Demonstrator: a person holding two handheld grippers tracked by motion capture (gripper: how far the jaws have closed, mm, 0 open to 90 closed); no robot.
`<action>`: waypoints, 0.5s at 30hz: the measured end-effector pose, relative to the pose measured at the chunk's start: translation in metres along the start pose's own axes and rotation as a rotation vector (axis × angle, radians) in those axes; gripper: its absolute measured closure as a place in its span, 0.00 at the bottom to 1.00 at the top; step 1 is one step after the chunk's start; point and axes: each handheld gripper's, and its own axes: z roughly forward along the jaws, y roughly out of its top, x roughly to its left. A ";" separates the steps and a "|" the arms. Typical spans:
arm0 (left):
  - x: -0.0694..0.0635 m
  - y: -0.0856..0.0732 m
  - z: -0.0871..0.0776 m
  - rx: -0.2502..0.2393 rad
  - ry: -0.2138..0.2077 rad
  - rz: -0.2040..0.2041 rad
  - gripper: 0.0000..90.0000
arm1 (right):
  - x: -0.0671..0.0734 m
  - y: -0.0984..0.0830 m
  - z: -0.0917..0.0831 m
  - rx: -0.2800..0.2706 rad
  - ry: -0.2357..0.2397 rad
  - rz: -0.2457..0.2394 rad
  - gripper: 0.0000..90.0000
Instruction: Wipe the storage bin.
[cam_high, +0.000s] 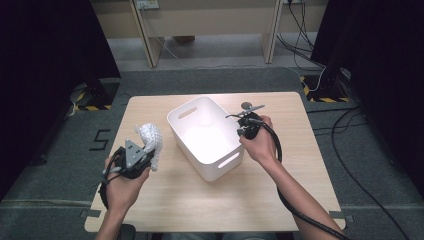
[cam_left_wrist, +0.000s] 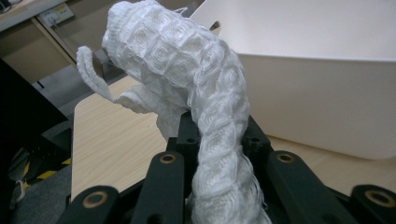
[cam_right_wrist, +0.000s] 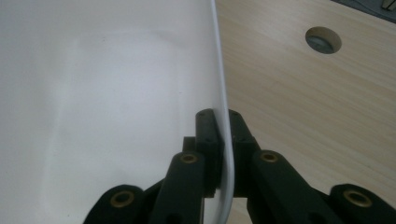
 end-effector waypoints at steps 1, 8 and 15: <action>0.005 0.000 0.009 0.014 0.004 -0.001 0.83 | -0.002 -0.001 -0.001 -0.020 -0.006 0.022 0.81; 0.022 0.002 0.052 0.056 -0.004 -0.017 0.82 | -0.003 -0.002 -0.014 -0.031 0.010 0.014 0.91; 0.025 0.003 0.070 0.072 -0.020 0.007 0.82 | -0.004 -0.002 -0.015 -0.008 0.044 -0.008 0.96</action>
